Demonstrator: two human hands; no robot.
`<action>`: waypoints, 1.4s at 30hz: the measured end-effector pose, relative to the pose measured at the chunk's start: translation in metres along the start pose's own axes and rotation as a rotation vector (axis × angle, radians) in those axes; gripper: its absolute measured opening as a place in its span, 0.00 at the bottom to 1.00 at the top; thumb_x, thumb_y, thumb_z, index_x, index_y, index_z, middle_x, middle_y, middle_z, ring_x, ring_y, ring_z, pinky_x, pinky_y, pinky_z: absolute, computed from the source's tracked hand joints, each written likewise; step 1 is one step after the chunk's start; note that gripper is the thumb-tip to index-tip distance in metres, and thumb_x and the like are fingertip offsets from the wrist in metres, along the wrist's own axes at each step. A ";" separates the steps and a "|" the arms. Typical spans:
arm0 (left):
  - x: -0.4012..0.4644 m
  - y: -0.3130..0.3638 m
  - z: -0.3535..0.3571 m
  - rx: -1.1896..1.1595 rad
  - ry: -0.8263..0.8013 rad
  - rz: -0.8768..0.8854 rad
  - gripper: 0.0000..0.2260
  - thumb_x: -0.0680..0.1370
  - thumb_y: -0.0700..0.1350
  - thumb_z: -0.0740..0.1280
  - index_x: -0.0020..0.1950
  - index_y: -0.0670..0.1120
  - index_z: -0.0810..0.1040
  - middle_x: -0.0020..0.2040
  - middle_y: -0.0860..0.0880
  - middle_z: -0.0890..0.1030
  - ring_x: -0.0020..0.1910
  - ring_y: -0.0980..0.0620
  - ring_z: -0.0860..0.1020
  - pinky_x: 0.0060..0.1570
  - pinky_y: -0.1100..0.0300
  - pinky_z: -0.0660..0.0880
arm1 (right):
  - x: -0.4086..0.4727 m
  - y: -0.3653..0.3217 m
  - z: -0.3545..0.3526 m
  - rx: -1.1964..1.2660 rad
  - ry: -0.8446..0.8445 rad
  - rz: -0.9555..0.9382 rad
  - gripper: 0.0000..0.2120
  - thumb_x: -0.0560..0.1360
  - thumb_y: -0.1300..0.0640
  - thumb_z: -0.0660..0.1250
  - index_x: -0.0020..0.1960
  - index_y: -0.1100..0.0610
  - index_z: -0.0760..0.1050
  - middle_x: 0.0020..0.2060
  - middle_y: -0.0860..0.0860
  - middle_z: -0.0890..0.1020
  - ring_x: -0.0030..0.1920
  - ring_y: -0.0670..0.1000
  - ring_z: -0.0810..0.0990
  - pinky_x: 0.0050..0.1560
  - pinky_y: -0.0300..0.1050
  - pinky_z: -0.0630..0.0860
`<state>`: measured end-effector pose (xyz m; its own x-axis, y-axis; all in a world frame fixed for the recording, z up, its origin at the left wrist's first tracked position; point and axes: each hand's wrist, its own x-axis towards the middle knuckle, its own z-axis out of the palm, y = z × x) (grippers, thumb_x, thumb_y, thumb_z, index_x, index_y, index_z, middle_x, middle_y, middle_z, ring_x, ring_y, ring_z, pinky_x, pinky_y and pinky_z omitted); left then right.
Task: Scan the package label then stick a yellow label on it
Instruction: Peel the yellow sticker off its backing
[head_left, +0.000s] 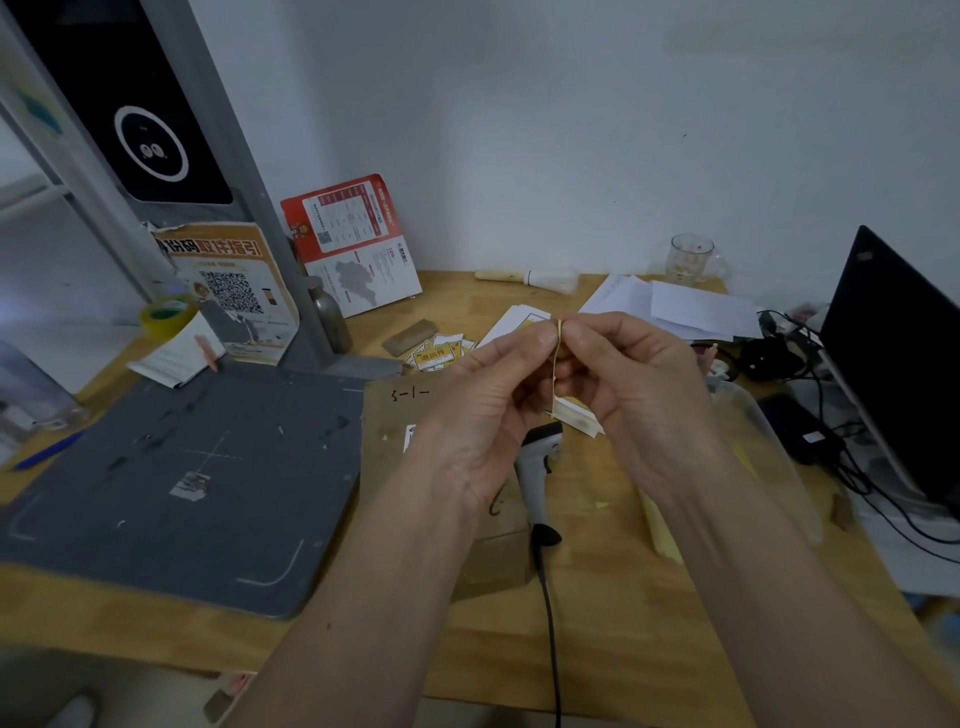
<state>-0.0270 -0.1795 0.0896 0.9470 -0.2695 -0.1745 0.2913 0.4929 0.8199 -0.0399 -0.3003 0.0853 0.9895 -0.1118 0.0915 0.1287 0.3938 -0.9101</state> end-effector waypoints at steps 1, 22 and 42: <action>0.000 0.001 0.000 -0.001 0.016 0.010 0.12 0.76 0.39 0.68 0.57 0.36 0.79 0.38 0.48 0.80 0.36 0.55 0.75 0.39 0.64 0.74 | 0.000 -0.001 0.001 0.001 -0.010 0.000 0.10 0.66 0.59 0.70 0.45 0.63 0.81 0.31 0.55 0.81 0.32 0.49 0.78 0.35 0.40 0.77; -0.015 -0.002 0.019 0.418 0.214 0.413 0.08 0.75 0.37 0.70 0.53 0.42 0.84 0.45 0.55 0.85 0.39 0.67 0.81 0.37 0.77 0.73 | 0.002 -0.003 0.009 -0.090 0.151 -0.116 0.04 0.73 0.67 0.69 0.43 0.61 0.82 0.37 0.60 0.82 0.40 0.58 0.80 0.42 0.49 0.80; -0.020 -0.006 0.028 0.555 0.366 0.518 0.07 0.72 0.41 0.74 0.46 0.52 0.81 0.39 0.55 0.83 0.39 0.64 0.80 0.37 0.74 0.75 | -0.010 -0.015 0.014 -0.292 0.159 -0.195 0.03 0.72 0.66 0.69 0.41 0.62 0.79 0.32 0.56 0.82 0.32 0.50 0.79 0.33 0.39 0.78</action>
<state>-0.0509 -0.2000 0.1035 0.9547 0.2107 0.2103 -0.2101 -0.0236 0.9774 -0.0505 -0.2925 0.1036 0.9228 -0.3078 0.2317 0.2670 0.0771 -0.9606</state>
